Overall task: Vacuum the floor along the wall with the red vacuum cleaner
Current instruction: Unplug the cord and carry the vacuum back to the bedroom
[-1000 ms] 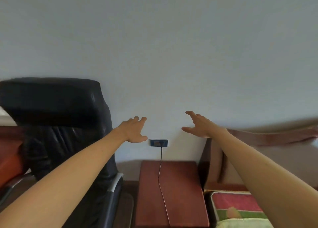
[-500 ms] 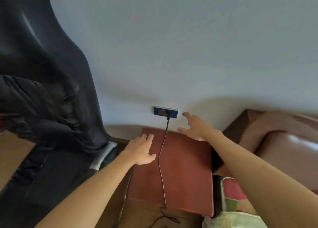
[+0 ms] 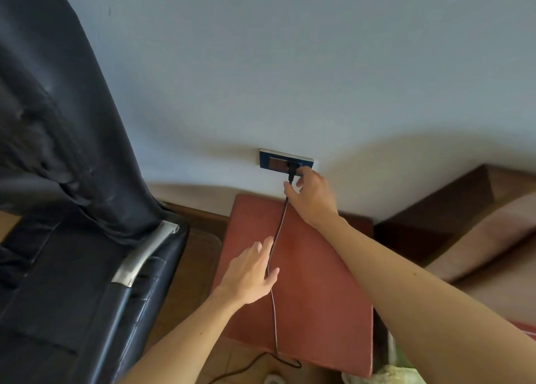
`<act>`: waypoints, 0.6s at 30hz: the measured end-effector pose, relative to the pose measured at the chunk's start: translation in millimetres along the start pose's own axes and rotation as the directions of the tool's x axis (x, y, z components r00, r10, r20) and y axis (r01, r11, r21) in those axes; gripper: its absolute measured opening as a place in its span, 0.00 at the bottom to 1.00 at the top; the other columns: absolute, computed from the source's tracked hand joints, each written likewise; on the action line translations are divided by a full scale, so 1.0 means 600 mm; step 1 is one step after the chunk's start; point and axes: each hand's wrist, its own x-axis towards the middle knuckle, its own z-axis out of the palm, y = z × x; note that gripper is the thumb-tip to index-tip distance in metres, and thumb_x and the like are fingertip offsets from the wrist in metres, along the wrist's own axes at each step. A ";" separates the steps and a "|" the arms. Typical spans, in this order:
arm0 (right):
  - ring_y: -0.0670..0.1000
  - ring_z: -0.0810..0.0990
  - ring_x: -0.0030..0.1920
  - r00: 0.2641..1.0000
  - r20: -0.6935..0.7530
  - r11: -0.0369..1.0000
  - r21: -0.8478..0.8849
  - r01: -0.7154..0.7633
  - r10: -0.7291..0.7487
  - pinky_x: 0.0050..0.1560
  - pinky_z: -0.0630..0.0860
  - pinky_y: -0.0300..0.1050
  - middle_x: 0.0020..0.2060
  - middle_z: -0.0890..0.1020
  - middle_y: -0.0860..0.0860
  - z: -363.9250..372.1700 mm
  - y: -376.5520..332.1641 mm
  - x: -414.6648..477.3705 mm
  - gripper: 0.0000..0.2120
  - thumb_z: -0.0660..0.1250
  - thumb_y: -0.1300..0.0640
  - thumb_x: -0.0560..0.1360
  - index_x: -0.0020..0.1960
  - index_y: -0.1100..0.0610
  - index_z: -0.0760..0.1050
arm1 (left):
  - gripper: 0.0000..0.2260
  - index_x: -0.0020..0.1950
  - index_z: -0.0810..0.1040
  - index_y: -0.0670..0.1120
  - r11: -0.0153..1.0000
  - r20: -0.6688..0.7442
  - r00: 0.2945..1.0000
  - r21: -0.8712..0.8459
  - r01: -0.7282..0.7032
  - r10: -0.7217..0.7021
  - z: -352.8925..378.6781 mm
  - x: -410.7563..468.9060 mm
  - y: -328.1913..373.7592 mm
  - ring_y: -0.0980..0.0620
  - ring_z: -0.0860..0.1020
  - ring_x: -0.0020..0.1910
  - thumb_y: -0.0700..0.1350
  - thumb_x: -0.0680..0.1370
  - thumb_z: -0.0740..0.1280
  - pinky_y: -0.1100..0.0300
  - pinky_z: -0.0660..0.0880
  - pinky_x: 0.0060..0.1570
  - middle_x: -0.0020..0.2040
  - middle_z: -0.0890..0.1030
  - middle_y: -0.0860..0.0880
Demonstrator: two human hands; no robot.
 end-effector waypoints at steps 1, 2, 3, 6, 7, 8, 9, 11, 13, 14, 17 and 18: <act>0.55 0.79 0.50 0.999 -0.031 0.999 0.030 -0.020 0.021 0.45 0.75 0.48 0.51 0.81 0.53 0.007 0.000 0.003 0.19 0.65 0.47 0.79 0.63 0.58 0.74 | 0.26 0.77 0.57 0.47 0.999 -0.027 1.000 -0.036 0.008 -0.009 0.007 0.002 0.003 0.50 0.80 0.51 0.55 0.82 0.59 0.55 0.80 0.47 0.58 0.77 0.48; 0.55 0.80 0.49 0.997 -0.063 0.997 0.070 -0.036 0.040 0.45 0.76 0.48 0.49 0.82 0.53 0.014 -0.001 0.006 0.18 0.66 0.48 0.78 0.62 0.59 0.74 | 0.24 0.76 0.59 0.47 0.997 -0.056 0.998 -0.074 0.015 -0.019 0.014 0.002 0.007 0.51 0.81 0.50 0.54 0.83 0.59 0.55 0.80 0.47 0.57 0.77 0.49; 0.55 0.80 0.48 0.994 -0.095 0.993 0.112 -0.045 0.056 0.46 0.77 0.49 0.47 0.83 0.54 0.019 -0.001 0.009 0.17 0.66 0.49 0.78 0.60 0.59 0.75 | 0.22 0.75 0.62 0.46 0.994 -0.084 0.996 -0.109 0.018 -0.027 0.019 0.002 0.010 0.51 0.81 0.48 0.52 0.84 0.58 0.55 0.80 0.47 0.56 0.78 0.49; 0.57 0.81 0.45 0.982 -0.167 0.978 0.201 -0.056 0.090 0.46 0.78 0.52 0.43 0.84 0.54 0.027 -0.004 0.014 0.13 0.68 0.52 0.77 0.56 0.61 0.76 | 0.16 0.72 0.68 0.45 0.978 -0.143 0.989 -0.208 0.014 -0.044 0.028 -0.004 0.016 0.52 0.81 0.43 0.47 0.84 0.60 0.65 0.75 0.43 0.46 0.79 0.51; 0.58 0.81 0.44 0.979 -0.180 0.975 0.215 -0.052 0.093 0.46 0.78 0.53 0.41 0.84 0.54 0.029 -0.006 0.014 0.12 0.69 0.53 0.77 0.55 0.61 0.76 | 0.16 0.71 0.69 0.45 0.971 -0.153 0.987 -0.240 0.017 -0.056 0.028 -0.006 0.017 0.52 0.81 0.42 0.45 0.83 0.61 0.67 0.72 0.41 0.43 0.77 0.52; 0.58 0.81 0.43 0.977 -0.192 0.973 0.225 -0.045 0.090 0.45 0.78 0.54 0.39 0.83 0.53 0.030 -0.007 0.013 0.11 0.69 0.54 0.77 0.54 0.61 0.76 | 0.15 0.70 0.70 0.45 0.961 -0.163 0.984 -0.274 0.022 -0.069 0.028 -0.008 0.019 0.51 0.81 0.41 0.44 0.83 0.62 0.67 0.70 0.40 0.41 0.75 0.54; 0.59 0.81 0.41 0.975 -0.203 0.972 0.233 -0.039 0.088 0.44 0.78 0.54 0.36 0.81 0.51 0.032 -0.010 0.012 0.10 0.69 0.55 0.77 0.53 0.62 0.76 | 0.15 0.70 0.70 0.45 0.952 -0.174 0.981 -0.306 0.023 -0.080 0.028 -0.010 0.020 0.51 0.80 0.40 0.43 0.83 0.63 0.67 0.69 0.39 0.41 0.74 0.55; 0.60 0.80 0.39 0.970 -0.220 0.968 0.248 -0.045 0.101 0.42 0.77 0.54 0.31 0.77 0.48 0.035 -0.015 0.011 0.08 0.68 0.57 0.77 0.51 0.62 0.75 | 0.16 0.70 0.71 0.45 0.937 -0.194 0.977 -0.350 0.019 -0.092 0.031 -0.012 0.022 0.52 0.81 0.42 0.42 0.82 0.64 0.65 0.74 0.43 0.42 0.77 0.54; 0.60 0.80 0.40 0.963 -0.223 0.958 0.272 -0.085 0.149 0.43 0.77 0.53 0.31 0.77 0.49 0.036 -0.022 0.012 0.08 0.68 0.57 0.76 0.50 0.62 0.75 | 0.17 0.71 0.71 0.45 0.925 -0.203 0.973 -0.378 0.023 -0.107 0.032 -0.014 0.025 0.53 0.82 0.47 0.42 0.82 0.64 0.59 0.79 0.49 0.47 0.81 0.51; 0.60 0.80 0.40 0.960 -0.219 0.952 0.287 -0.109 0.176 0.44 0.77 0.53 0.33 0.78 0.50 0.037 -0.025 0.013 0.08 0.68 0.57 0.76 0.51 0.62 0.74 | 0.17 0.71 0.71 0.45 0.920 -0.206 0.972 -0.391 0.026 -0.115 0.032 -0.016 0.027 0.53 0.82 0.49 0.41 0.82 0.64 0.56 0.79 0.51 0.48 0.82 0.50; 0.61 0.82 0.41 0.955 -0.194 0.932 0.329 -0.149 0.222 0.46 0.78 0.56 0.37 0.83 0.55 0.041 -0.030 0.015 0.09 0.67 0.57 0.76 0.52 0.61 0.73 | 0.17 0.70 0.71 0.46 0.911 -0.210 0.969 -0.410 0.037 -0.133 0.029 -0.022 0.032 0.53 0.83 0.51 0.41 0.82 0.65 0.54 0.79 0.52 0.49 0.83 0.49; 0.61 0.82 0.41 0.956 -0.186 0.928 0.338 -0.157 0.229 0.46 0.78 0.56 0.38 0.83 0.56 0.044 -0.030 0.015 0.08 0.66 0.57 0.77 0.52 0.61 0.73 | 0.16 0.70 0.71 0.46 0.912 -0.207 0.968 -0.408 0.050 -0.145 0.027 -0.023 0.033 0.53 0.83 0.50 0.42 0.82 0.65 0.53 0.80 0.52 0.48 0.84 0.49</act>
